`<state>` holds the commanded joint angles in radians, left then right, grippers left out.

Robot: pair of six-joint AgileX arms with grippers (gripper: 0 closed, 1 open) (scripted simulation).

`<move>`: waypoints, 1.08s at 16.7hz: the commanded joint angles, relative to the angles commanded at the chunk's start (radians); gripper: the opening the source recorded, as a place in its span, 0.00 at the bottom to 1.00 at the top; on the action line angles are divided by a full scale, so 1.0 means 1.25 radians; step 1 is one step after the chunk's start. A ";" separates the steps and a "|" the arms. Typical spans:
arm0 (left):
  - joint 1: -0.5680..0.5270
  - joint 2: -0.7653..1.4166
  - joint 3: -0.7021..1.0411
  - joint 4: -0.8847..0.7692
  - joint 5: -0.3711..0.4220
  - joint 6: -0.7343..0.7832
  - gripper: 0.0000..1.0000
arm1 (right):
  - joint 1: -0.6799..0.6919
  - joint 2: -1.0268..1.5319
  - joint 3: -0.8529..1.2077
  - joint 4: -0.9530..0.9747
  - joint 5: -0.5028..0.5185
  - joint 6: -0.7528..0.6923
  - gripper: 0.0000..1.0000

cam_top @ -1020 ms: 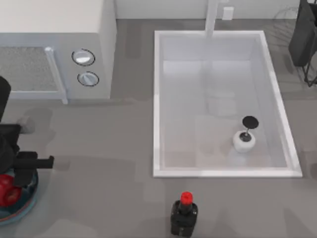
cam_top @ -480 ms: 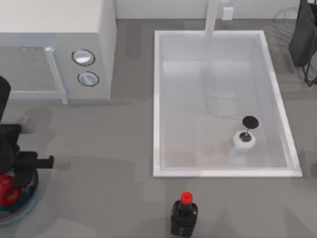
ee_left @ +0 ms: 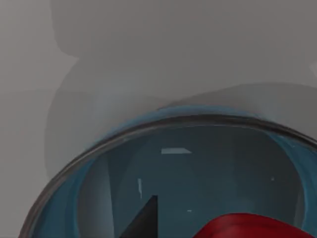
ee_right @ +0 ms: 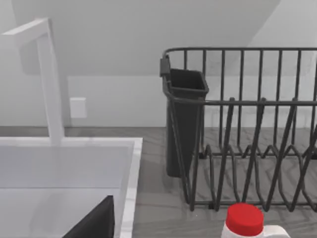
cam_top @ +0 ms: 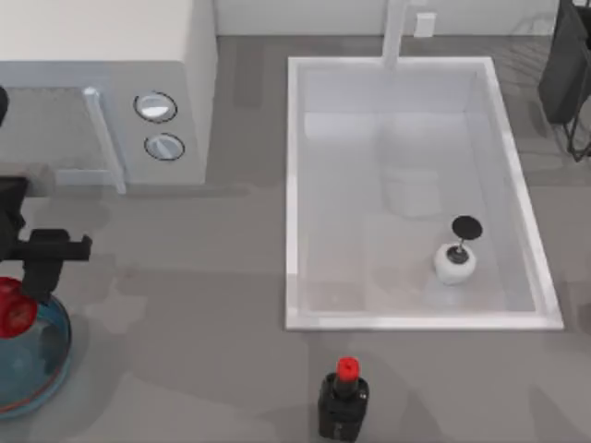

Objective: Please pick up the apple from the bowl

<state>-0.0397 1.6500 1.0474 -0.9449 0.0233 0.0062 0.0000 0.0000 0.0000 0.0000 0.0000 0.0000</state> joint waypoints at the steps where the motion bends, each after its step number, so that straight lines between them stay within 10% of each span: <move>1: -0.001 -0.001 0.054 -0.058 0.000 -0.001 0.00 | 0.000 0.000 0.000 0.000 0.000 0.000 1.00; 10: -0.008 -0.043 0.529 -0.576 0.000 -0.008 0.00 | 0.000 0.000 0.000 0.000 0.000 0.000 1.00; 18: -0.007 -0.053 0.593 -0.637 -0.001 -0.010 0.00 | 0.000 0.000 0.000 0.000 0.000 0.000 1.00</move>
<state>-0.0479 1.5838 1.7883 -1.7415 0.0217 -0.0060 0.0000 0.0000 0.0000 0.0000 0.0000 0.0000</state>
